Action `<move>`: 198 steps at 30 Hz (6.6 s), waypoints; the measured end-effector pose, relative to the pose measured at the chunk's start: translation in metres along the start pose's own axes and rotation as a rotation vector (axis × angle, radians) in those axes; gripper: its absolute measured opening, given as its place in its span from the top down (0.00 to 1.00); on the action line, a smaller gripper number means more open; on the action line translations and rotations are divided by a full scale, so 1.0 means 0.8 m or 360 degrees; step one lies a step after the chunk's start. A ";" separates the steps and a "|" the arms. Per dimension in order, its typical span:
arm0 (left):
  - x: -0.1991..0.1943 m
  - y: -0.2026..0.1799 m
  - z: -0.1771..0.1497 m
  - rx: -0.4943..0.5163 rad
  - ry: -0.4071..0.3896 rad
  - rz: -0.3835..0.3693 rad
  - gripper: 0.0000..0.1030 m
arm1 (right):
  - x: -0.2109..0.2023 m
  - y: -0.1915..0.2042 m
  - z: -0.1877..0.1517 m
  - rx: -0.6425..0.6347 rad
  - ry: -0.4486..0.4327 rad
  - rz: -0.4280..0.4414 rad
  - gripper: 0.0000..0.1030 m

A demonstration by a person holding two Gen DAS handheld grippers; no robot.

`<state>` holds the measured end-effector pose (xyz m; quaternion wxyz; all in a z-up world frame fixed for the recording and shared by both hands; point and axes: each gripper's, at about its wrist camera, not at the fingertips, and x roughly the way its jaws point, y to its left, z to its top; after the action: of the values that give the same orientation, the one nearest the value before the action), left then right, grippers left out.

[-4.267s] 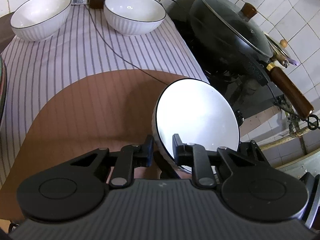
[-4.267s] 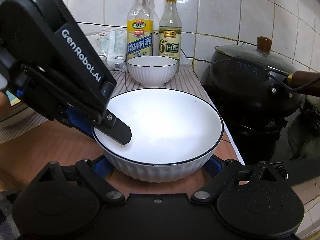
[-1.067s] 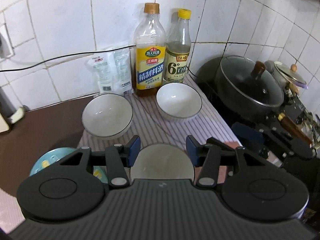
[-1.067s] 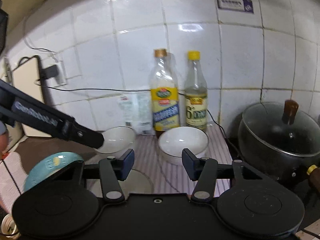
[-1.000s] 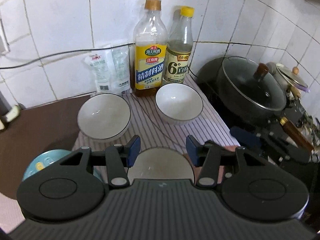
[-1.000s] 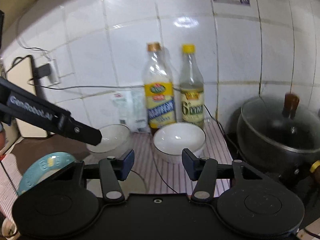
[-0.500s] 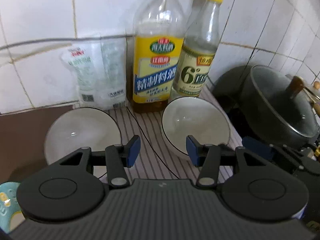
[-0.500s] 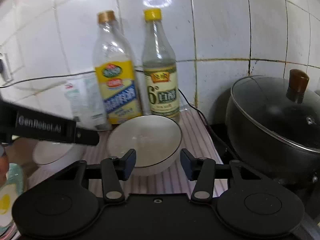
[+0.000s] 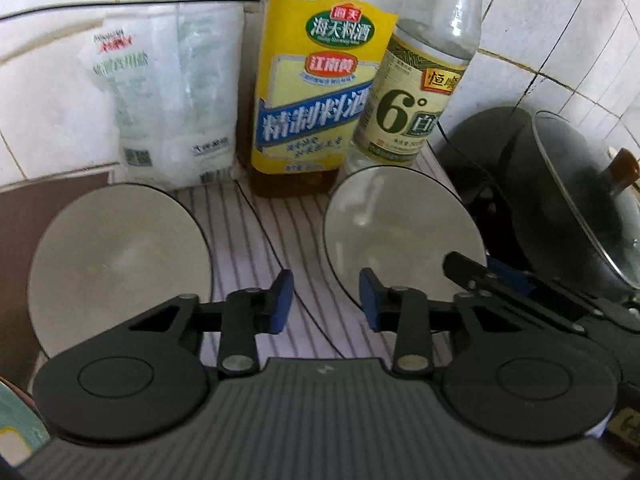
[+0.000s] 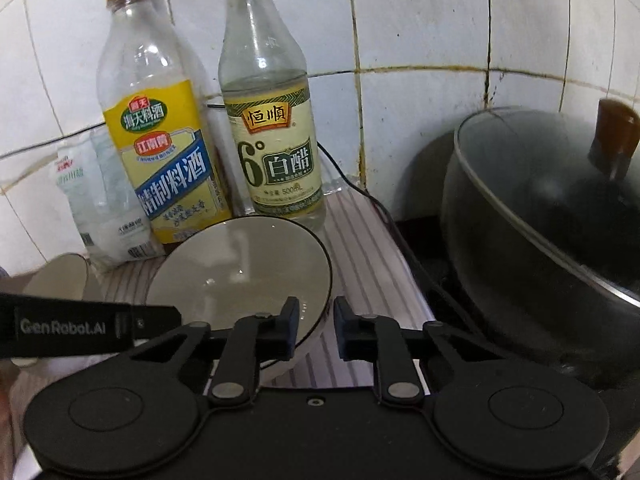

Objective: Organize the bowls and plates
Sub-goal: 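Open both grippers and move them to the white bowl by the bottles, then close both grippers on that white bowl's rim, then lift the held bowl and lower it into the first bowl, then open both grippers and move them to the last white bowl, then close both grippers on the last white bowl's rim, then lower the held bowl into the bowl stack and open both grippers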

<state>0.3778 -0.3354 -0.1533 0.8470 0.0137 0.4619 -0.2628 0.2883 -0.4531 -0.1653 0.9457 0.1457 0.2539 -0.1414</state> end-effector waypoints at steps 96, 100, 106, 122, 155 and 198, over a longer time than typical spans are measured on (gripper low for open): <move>-0.158 0.023 -0.144 0.0109 0.0238 0.0152 0.83 | -0.151 0.084 -0.111 -0.0428 -0.0133 0.0213 0.85; -0.161 0.027 -0.147 0.0084 0.0216 0.0129 0.82 | -0.156 0.082 -0.114 -0.0407 -0.0144 0.0209 0.85; -0.187 0.039 -0.153 0.0051 0.0098 0.0079 0.79 | -0.189 0.087 -0.114 -0.0377 -0.0217 0.0199 0.80; -0.244 0.112 -0.115 -0.0052 -0.0290 0.0114 0.75 | -0.183 0.134 -0.050 -0.0169 -0.0126 0.0610 0.67; -0.072 0.196 -0.035 -0.0360 -0.0022 0.0164 0.69 | 0.039 0.144 0.030 0.0441 0.0560 0.0368 0.61; -0.258 0.074 -0.089 -0.0162 -0.0198 0.0089 0.86 | -0.180 0.094 0.011 0.0277 0.0162 0.0549 0.88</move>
<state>0.2598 -0.1765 -0.0440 0.8806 -0.0327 0.4207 -0.2155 0.1985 -0.3591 -0.0673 0.9257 0.2751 0.2596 0.0088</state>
